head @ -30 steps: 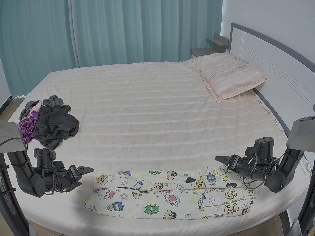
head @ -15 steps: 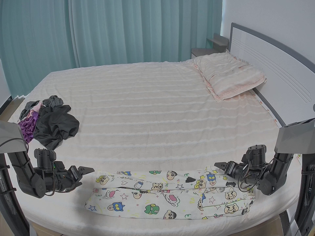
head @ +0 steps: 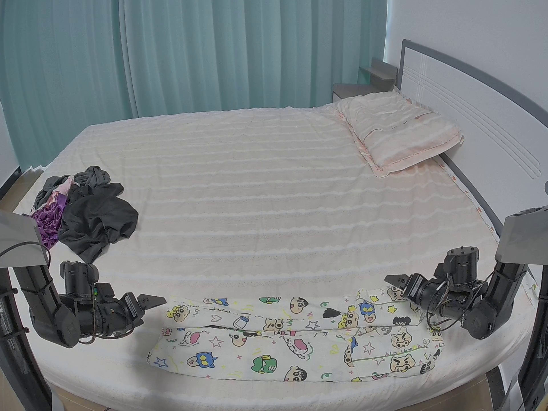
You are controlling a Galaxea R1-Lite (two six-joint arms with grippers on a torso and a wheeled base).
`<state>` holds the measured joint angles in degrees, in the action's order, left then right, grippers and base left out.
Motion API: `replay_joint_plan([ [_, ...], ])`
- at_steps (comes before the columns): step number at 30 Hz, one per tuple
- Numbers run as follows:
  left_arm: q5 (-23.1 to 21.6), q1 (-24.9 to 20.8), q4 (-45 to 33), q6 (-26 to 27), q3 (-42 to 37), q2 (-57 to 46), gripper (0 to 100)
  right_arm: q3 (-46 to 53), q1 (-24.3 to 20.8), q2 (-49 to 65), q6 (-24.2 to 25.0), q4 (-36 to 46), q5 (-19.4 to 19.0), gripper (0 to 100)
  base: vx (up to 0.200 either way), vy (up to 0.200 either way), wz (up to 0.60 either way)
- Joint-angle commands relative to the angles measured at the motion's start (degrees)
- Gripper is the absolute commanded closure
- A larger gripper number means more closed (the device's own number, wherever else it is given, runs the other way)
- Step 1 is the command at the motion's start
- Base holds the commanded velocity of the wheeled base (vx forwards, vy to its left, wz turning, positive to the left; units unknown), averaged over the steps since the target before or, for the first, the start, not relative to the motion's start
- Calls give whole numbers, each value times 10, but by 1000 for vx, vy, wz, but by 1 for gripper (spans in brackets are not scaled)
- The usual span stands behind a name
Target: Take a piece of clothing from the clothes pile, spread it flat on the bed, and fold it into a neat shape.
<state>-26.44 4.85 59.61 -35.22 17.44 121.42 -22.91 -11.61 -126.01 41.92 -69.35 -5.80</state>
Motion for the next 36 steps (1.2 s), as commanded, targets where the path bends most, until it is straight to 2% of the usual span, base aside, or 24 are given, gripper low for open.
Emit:
replay_joint_plan([
  [1,4,-14,0,0,-7,-2,0,12,-3,23,2,-15,-1,0,0,0,0],
  [4,4,-20,0,-1,-13,-6,0,15,-3,19,1,-25,1,0,0,0,0],
  [10,8,-35,0,-1,-20,-7,0,18,-3,19,0,-27,2,0,-200,0,0],
  [25,16,-45,8,-14,-19,-20,0,19,-3,16,-2,-27,3,0,0,0,0],
  [36,15,-44,8,-14,-15,-17,0,19,-3,17,-2,-27,3,0,0,200,0],
])
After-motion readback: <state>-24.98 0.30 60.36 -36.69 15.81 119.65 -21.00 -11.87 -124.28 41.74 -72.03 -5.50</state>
